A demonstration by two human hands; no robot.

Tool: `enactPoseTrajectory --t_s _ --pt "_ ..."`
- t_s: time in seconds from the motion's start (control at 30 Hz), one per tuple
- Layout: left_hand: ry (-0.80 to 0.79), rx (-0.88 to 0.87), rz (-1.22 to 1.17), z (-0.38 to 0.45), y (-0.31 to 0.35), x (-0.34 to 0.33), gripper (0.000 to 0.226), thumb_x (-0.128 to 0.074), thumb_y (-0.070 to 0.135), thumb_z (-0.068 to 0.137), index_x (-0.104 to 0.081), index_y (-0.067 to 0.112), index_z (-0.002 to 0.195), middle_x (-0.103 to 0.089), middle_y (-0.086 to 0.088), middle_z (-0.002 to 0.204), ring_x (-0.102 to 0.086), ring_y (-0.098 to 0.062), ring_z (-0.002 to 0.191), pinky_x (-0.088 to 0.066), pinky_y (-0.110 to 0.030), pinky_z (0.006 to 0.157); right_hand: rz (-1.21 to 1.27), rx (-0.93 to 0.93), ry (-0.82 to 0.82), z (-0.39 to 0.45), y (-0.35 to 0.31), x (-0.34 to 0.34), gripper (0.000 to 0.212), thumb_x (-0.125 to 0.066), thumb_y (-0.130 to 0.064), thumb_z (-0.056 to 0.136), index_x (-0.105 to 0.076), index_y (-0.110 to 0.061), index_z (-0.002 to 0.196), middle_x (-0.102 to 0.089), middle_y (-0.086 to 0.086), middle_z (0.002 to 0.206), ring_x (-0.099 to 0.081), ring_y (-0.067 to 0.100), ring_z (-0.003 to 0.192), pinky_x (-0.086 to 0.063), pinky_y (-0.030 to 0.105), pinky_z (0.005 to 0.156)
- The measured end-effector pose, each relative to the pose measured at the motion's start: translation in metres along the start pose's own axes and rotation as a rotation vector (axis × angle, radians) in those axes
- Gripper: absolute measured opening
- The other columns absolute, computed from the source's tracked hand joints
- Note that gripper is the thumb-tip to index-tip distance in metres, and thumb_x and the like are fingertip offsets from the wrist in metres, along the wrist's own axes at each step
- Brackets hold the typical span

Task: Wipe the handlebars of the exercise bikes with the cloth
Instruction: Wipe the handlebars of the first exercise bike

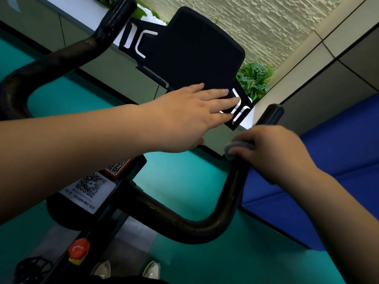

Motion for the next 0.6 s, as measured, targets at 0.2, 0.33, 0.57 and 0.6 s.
enactPoseTrajectory --t_s 0.2,0.33,0.57,0.6 --pt "-0.016 0.047 -0.024 -0.009 0.009 -0.004 0.07 -0.043 0.04 0.097 -0.001 0.028 0.152 0.018 0.006 0.158 0.013 -0.015 0.146 -0.002 -0.039 0.117 0.277 0.043 -0.019 -0.024 -0.005 -0.014 0.012 -0.072 -0.041 0.078 -0.073 -0.041 0.09 -0.065 -0.023 0.083 -0.056 -0.001 0.084 -0.043 0.019 0.068" --pt "-0.029 0.099 -0.06 -0.016 0.016 -0.006 0.069 -0.043 0.035 0.097 0.0 0.03 0.151 0.014 0.009 0.159 0.01 -0.014 0.146 -0.002 -0.037 0.117 0.412 -0.025 0.278 -0.031 0.018 -0.02 0.017 -0.069 -0.038 0.08 -0.073 -0.036 0.097 -0.063 -0.019 0.09 -0.057 0.0 0.088 -0.043 0.017 0.076" --pt "-0.042 0.202 -0.119 -0.028 0.036 -0.004 0.067 -0.046 0.037 0.096 -0.009 0.03 0.151 0.005 0.011 0.159 0.006 -0.01 0.146 -0.008 -0.037 0.119 0.726 -0.087 0.489 -0.076 0.015 -0.065 0.034 -0.068 -0.022 0.085 -0.068 -0.019 0.119 -0.048 -0.012 0.092 -0.047 -0.006 0.089 -0.034 0.002 0.079" --pt "-0.05 0.223 -0.126 -0.03 0.037 -0.005 0.066 -0.045 0.037 0.096 -0.009 0.03 0.151 0.004 0.012 0.159 0.007 -0.009 0.146 -0.008 -0.037 0.119 0.761 -0.075 0.489 -0.081 0.013 -0.067 0.036 -0.067 -0.022 0.084 -0.067 -0.02 0.12 -0.048 -0.013 0.093 -0.048 -0.006 0.09 -0.034 0.002 0.08"
Point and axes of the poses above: each hand's wrist, its own z-axis towards the middle knuckle, its own x-axis out of the back of the hand, y = z × x, the point moved 4 cm from there along z, towards the middle knuckle
